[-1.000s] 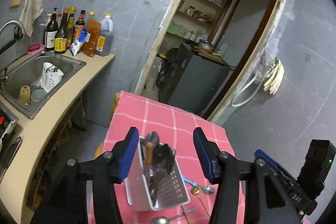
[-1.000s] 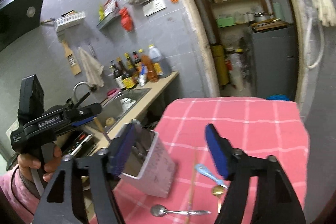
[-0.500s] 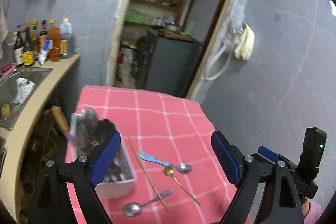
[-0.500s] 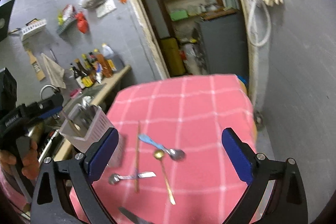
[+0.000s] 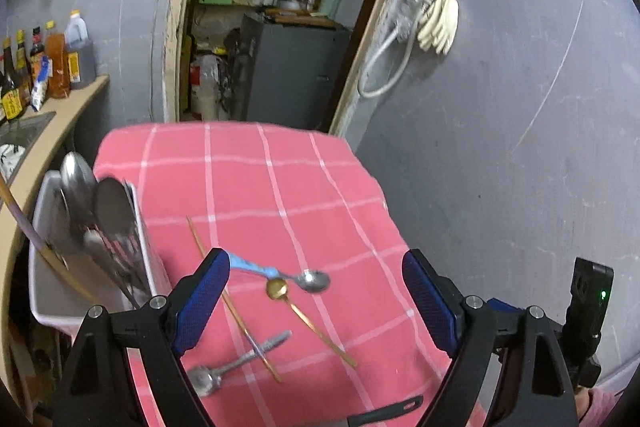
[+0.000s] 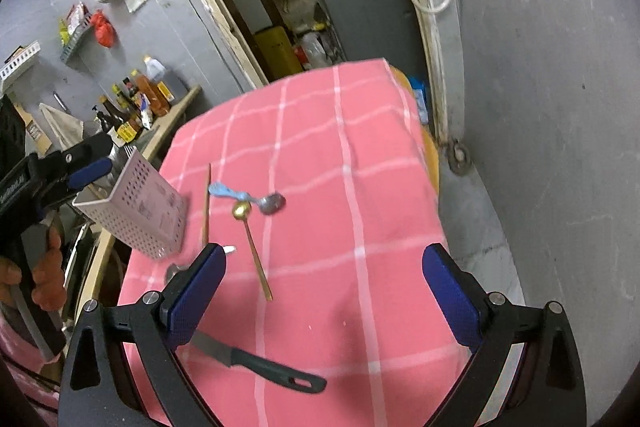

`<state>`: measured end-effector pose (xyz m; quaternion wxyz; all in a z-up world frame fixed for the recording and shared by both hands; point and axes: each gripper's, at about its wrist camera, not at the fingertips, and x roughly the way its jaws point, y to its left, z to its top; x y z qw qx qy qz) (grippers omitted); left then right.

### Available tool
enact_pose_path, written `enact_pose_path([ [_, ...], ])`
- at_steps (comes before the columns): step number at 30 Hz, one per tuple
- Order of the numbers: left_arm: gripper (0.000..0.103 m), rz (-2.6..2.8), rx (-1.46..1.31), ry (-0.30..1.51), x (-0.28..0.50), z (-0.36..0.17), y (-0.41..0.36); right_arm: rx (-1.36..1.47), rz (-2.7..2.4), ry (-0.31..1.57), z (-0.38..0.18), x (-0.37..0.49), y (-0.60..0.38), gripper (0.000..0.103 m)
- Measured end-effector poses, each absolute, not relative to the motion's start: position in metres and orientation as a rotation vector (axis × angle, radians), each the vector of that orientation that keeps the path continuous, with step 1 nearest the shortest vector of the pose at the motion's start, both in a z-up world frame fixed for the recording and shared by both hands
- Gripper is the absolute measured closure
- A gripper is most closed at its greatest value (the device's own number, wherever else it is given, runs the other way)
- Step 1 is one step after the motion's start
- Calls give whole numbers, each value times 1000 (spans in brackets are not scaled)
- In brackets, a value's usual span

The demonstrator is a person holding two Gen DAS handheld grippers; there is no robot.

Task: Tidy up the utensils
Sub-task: 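Withdraw both tools from the holder back over the remaining utensils, then grasp the large silver spoon with the left tool while the right tool grasps the blue-handled spoon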

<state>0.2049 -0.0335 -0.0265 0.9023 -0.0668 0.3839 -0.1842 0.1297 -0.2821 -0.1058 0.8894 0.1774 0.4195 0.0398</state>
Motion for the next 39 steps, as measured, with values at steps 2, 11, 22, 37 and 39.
enact_pose_path([
  [2,16,-376,-149,820,198,-35,-32,372,83,885,-112,129,-284,6],
  [11,16,-220,-269,894,159,-74,-4,355,152,937,-128,145,-276,7],
  [22,17,3,-355,974,158,-133,43,260,360,991,-152,207,-233,25],
  [37,36,-62,-386,967,180,-173,56,6,600,1067,-173,310,-171,73],
  [39,36,-74,-393,969,182,-176,56,-12,627,1082,-174,314,-167,76],
])
